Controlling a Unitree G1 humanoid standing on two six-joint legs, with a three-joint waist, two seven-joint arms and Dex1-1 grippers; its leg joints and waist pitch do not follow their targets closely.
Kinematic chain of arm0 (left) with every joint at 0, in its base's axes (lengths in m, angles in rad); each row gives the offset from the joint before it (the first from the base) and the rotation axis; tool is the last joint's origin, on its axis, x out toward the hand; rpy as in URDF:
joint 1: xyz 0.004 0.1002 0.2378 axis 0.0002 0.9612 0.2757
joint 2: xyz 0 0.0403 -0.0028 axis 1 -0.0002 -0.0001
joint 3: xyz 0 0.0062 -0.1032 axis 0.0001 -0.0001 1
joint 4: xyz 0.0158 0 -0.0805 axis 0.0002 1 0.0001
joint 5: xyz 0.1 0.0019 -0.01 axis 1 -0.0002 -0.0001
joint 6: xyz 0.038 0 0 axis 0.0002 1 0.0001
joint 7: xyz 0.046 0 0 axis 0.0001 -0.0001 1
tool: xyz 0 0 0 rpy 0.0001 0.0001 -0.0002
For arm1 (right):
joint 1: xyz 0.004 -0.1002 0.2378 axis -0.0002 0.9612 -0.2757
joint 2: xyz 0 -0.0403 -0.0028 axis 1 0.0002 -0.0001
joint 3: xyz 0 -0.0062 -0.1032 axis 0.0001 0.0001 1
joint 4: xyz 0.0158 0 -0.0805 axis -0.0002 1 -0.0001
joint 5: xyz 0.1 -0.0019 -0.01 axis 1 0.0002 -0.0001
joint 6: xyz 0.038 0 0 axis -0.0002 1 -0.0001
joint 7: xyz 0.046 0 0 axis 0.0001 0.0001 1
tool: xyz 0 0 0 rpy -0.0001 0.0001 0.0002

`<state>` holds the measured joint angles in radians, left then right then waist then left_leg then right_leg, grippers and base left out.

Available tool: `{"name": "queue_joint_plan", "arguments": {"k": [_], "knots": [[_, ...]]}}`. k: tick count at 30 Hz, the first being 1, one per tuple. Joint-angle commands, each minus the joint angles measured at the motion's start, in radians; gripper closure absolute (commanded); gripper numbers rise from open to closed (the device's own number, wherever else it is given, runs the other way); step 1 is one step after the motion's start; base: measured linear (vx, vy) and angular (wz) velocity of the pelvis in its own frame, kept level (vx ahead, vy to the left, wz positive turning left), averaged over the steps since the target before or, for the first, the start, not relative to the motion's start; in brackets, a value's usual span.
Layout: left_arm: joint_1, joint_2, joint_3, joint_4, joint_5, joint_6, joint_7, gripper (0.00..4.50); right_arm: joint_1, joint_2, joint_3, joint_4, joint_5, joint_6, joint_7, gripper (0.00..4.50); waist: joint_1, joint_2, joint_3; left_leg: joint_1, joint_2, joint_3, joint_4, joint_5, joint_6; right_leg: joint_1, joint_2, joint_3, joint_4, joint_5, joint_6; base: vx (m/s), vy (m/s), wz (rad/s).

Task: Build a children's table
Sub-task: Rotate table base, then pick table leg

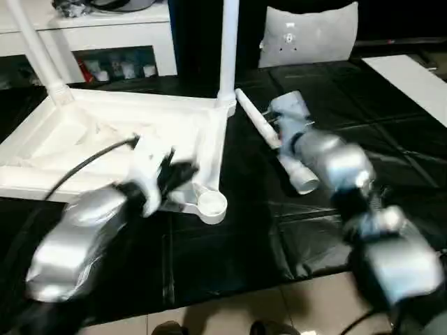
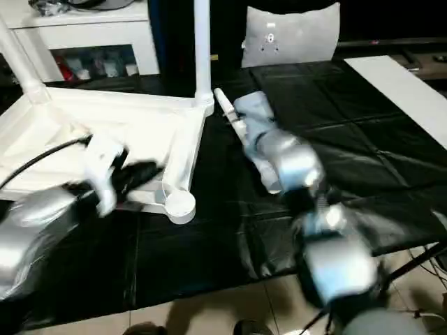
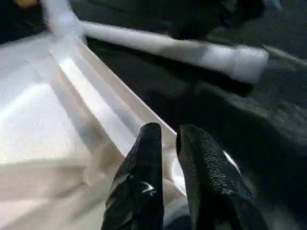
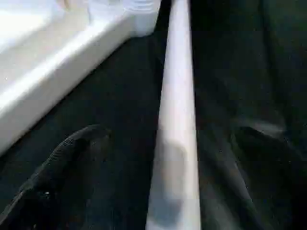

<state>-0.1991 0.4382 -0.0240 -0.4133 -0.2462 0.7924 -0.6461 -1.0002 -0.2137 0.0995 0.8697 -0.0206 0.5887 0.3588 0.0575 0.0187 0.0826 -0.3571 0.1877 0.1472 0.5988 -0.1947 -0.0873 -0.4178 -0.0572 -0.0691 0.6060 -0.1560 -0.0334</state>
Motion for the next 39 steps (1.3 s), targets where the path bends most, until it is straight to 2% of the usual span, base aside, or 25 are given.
{"name": "queue_joint_plan", "arguments": {"k": [1, 3, 4, 5, 7, 9, 13, 14, 17, 18, 23, 33, 39], "knots": [[0.003, 0.013, -0.012, -0.046, -0.021, 0.033, -0.017, 3.59, -0.023, -0.009, 0.019, 0.056, -0.027, 0.008, 0.027, 0.00, 0.001, 0.009, -0.070, -0.004, 0.023, 0.001, -0.063, -0.205, 0.008, 0.062, -0.065, 0.044, -0.057, -0.238, -0.228, 0.000, 0.000, 0.00], [0.012, 0.029, -0.012, -0.082, -0.045, 0.067, -0.024, 3.59, -0.067, -0.013, 0.023, 0.161, -0.038, -0.013, 0.042, 0.00, 0.002, 0.006, -0.067, -0.006, 0.022, 0.003, -0.063, -0.205, 0.012, 0.061, -0.066, 0.044, -0.060, -0.250, -0.230, 0.000, 0.000, 0.00], [0.013, 0.037, -0.014, -0.095, -0.052, 0.079, -0.027, 3.59, -0.081, -0.014, 0.021, 0.197, -0.040, -0.019, 0.037, 0.00, 0.002, 0.009, -0.069, -0.004, 0.023, 0.003, -0.062, -0.210, 0.010, 0.059, -0.067, 0.044, -0.058, -0.258, -0.234, 0.000, 0.000, 0.00], [0.013, 0.037, -0.014, -0.095, -0.052, 0.079, -0.027, 3.59, -0.081, -0.014, 0.021, 0.197, -0.040, -0.019, 0.037, 0.00, 0.001, 0.007, -0.065, -0.004, 0.023, 0.003, -0.062, -0.226, 0.010, 0.058, -0.067, 0.044, -0.060, -0.281, -0.232, 0.000, 0.000, 0.00], [0.010, 0.054, -0.017, -0.122, -0.072, 0.114, -0.030, 3.59, -0.113, -0.008, -0.007, 0.290, -0.020, -0.009, 0.045, 0.00, 0.001, 0.006, -0.061, -0.004, 0.022, 0.003, -0.064, -0.248, 0.008, 0.056, -0.066, 0.043, -0.064, -0.322, -0.214, 0.000, 0.000, 0.00], [0.008, 0.059, -0.024, -0.128, -0.073, 0.121, -0.031, 3.59, -0.121, -0.003, -0.029, 0.324, -0.005, 0.000, 0.051, 0.00, 0.002, 0.007, -0.060, -0.002, 0.023, 0.002, -0.064, -0.267, 0.007, 0.054, -0.067, 0.043, -0.066, -0.347, -0.204, 0.000, 0.000, 0.00], [0.001, 0.066, -0.033, -0.135, -0.069, 0.132, -0.023, 3.59, -0.131, 0.003, -0.070, 0.371, 0.022, 0.007, 0.057, 0.00, 0.003, 0.004, -0.064, -0.005, 0.023, 0.003, -0.064, -0.240, 0.010, 0.057, -0.067, 0.044, -0.064, -0.324, -0.202, 0.000, 0.000, 0.00], [0.000, 0.069, -0.033, -0.137, -0.070, 0.138, -0.019, 3.56, -0.136, 0.005, -0.087, 0.385, 0.036, 0.010, 0.061, 0.30, 0.003, 0.008, -0.063, -0.005, 0.023, 0.001, -0.064, -0.241, 0.010, 0.056, -0.067, 0.043, -0.062, -0.323, -0.207, 0.000, 0.000, 0.00], [0.000, 0.075, -0.034, -0.141, -0.079, 0.148, -0.016, 3.56, -0.147, 0.015, -0.132, 0.414, 0.076, 0.026, 0.080, 0.52, 0.003, 0.007, -0.065, -0.007, 0.023, 0.001, -0.064, -0.230, 0.013, 0.058, -0.066, 0.042, -0.058, -0.297, -0.217, 0.000, 0.000, 0.00], [0.001, 0.078, -0.035, -0.143, -0.081, 0.151, -0.016, 3.56, -0.147, 0.016, -0.129, 0.420, 0.073, 0.026, 0.082, 0.70, 0.004, 0.006, -0.066, -0.007, 0.023, 0.002, -0.063, -0.231, 0.014, 0.058, -0.066, 0.041, -0.061, -0.301, -0.219, 0.000, 0.000, 0.00], [0.003, 0.089, -0.044, -0.152, -0.088, 0.159, -0.017, 3.56, -0.133, 0.018, -0.128, 0.444, 0.058, 0.031, 0.087, 1.00, 0.007, 0.007, -0.065, -0.009, 0.025, 0.003, -0.063, -0.219, 0.014, 0.056, -0.068, 0.041, -0.061, -0.306, -0.221, 0.000, 0.000, 0.00], [0.013, 0.108, -0.051, -0.173, -0.117, 0.190, -0.026, 3.56, -0.117, 0.005, -0.159, 0.466, 0.060, 0.025, 0.060, 1.74, 0.007, 0.007, -0.062, -0.007, 0.023, 0.002, -0.065, -0.254, 0.003, 0.053, -0.068, 0.040, -0.065, -0.355, -0.202, 0.000, 0.000, 0.00], [0.015, 0.126, -0.053, -0.179, -0.151, 0.183, -0.059, 3.56, -0.125, -0.003, -0.196, 0.464, 0.077, 0.006, 0.042, 2.32, 0.008, 0.010, -0.065, -0.007, 0.023, 0.002, -0.063, -0.246, 0.002, 0.054, -0.068, 0.040, -0.063, -0.332, -0.209, 0.000, 0.000, 0.00]]}}
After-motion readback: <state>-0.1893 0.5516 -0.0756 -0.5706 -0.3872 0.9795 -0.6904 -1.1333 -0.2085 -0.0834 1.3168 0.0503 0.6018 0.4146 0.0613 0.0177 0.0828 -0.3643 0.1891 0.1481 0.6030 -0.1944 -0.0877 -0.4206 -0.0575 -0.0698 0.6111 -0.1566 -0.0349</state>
